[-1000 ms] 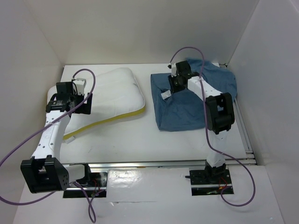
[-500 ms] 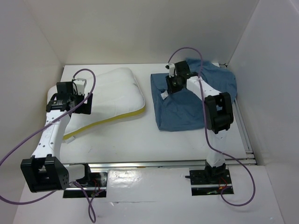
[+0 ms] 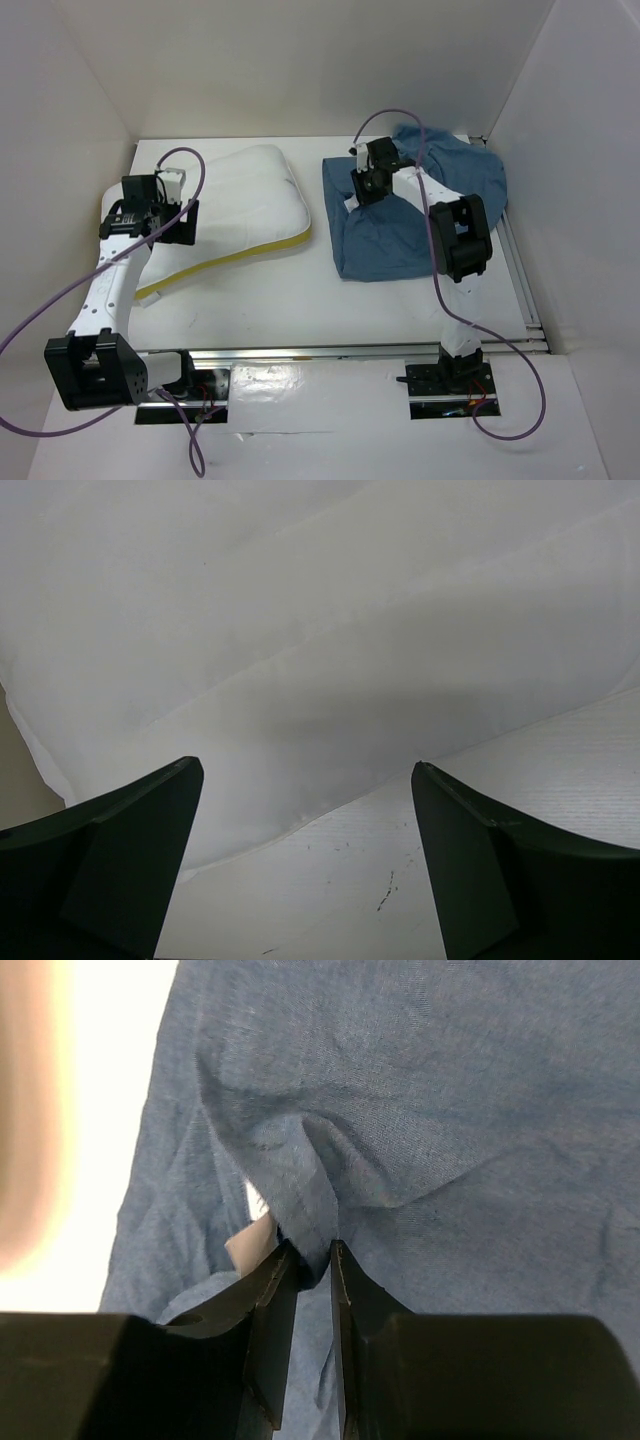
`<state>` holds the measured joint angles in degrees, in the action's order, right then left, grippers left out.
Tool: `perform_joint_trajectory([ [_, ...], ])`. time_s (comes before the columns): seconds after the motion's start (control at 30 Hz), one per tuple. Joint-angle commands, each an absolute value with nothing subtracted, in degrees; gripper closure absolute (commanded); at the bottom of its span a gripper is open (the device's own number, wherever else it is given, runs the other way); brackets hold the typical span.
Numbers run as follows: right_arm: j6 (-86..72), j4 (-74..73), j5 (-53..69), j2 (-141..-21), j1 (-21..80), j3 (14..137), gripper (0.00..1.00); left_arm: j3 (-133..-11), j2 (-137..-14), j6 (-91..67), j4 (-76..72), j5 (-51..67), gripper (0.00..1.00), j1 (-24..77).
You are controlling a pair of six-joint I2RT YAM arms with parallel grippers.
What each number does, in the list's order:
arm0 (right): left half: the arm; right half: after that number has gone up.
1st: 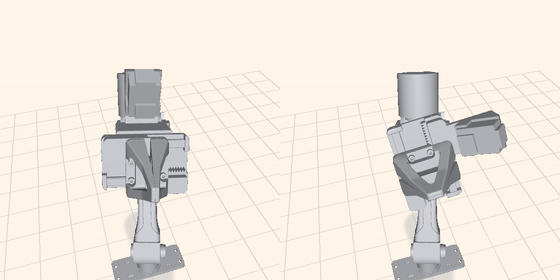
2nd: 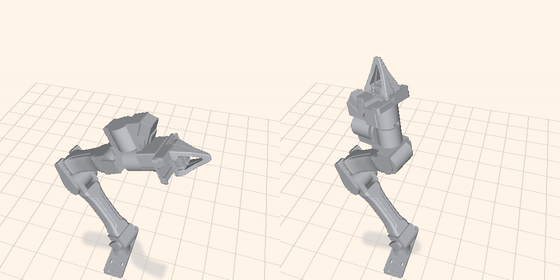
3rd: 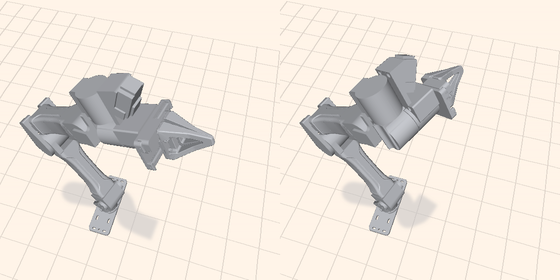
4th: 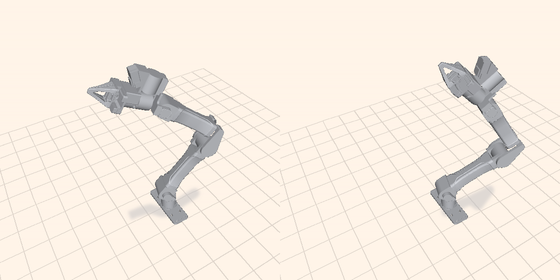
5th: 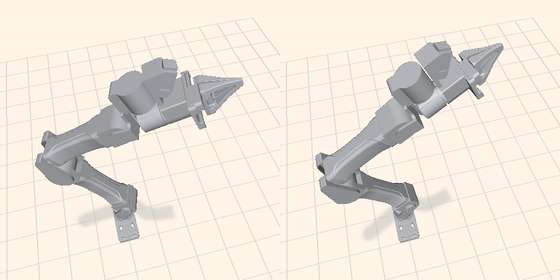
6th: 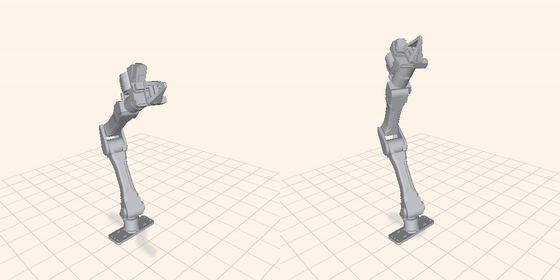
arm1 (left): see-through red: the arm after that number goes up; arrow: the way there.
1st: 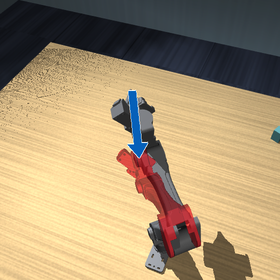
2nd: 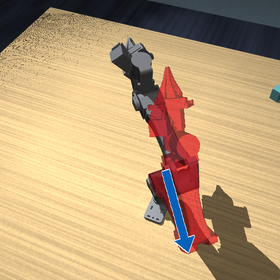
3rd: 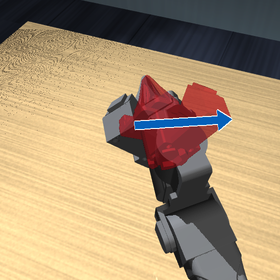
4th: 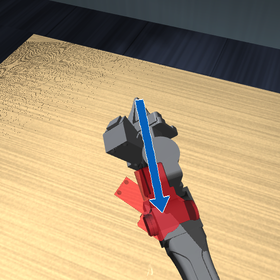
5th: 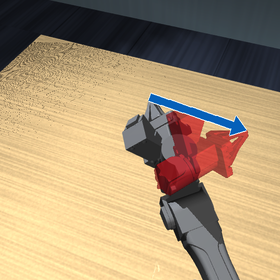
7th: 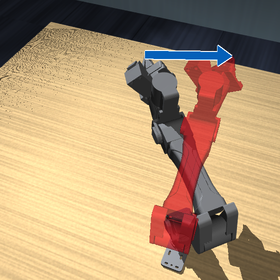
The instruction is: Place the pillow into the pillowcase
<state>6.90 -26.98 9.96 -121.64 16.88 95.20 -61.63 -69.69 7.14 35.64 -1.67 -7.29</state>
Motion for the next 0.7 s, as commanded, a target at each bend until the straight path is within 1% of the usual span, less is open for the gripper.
perform_joint_trajectory([
  [0.0,6.3,-24.5,9.6,-123.1,17.2,95.3,0.73,-64.1,-70.6,6.7,35.0,-2.3,0.00,-7.1],
  [0.1,5.2,-24.5,10.1,-124.5,17.2,95.8,0.73,-64.1,-70.6,6.7,35.0,-2.3,0.00,-7.1],
  [0.23,4.7,-23.8,12.5,-124.5,17.2,95.8,0.68,-64.6,-71.1,6.7,35.6,-1.8,0.00,-7.1],
  [0.43,4.1,-23.2,15.1,-124.5,17.2,96.9,0.71,-64.1,-71.1,6.7,35.6,-1.8,0.00,-7.1],
  [0.47,4.1,-23.2,15.1,-124.5,17.2,96.9,0.72,-64.1,-71.1,6.7,35.6,-1.8,0.00,-7.1],
  [0.5,4.1,-23.2,15.1,-124.5,17.2,96.9,0.77,-64.1,-71.1,6.7,35.6,-1.8,0.00,-7.1],
  [0.57,4.1,-22.7,15.1,-124.5,17.2,97.5,0.83,-64.1,-71.6,6.2,35.6,-1.8,0.00,-7.1],
  [0.6,4.1,-22.7,15.1,-124.5,17.2,97.5,0.87,-64.1,-71.6,6.2,35.6,-1.8,0.00,-7.1],
  [0.63,4.1,-22.1,15.1,-124.5,17.2,97.5,0.93,-64.1,-71.6,6.2,35.6,-1.8,0.00,-7.1],
  [0.67,4.1,-22.1,14.3,-124.5,17.2,96.8,0.95,-64.1,-71.6,6.2,35.6,-1.2,0.00,-7.1],
])
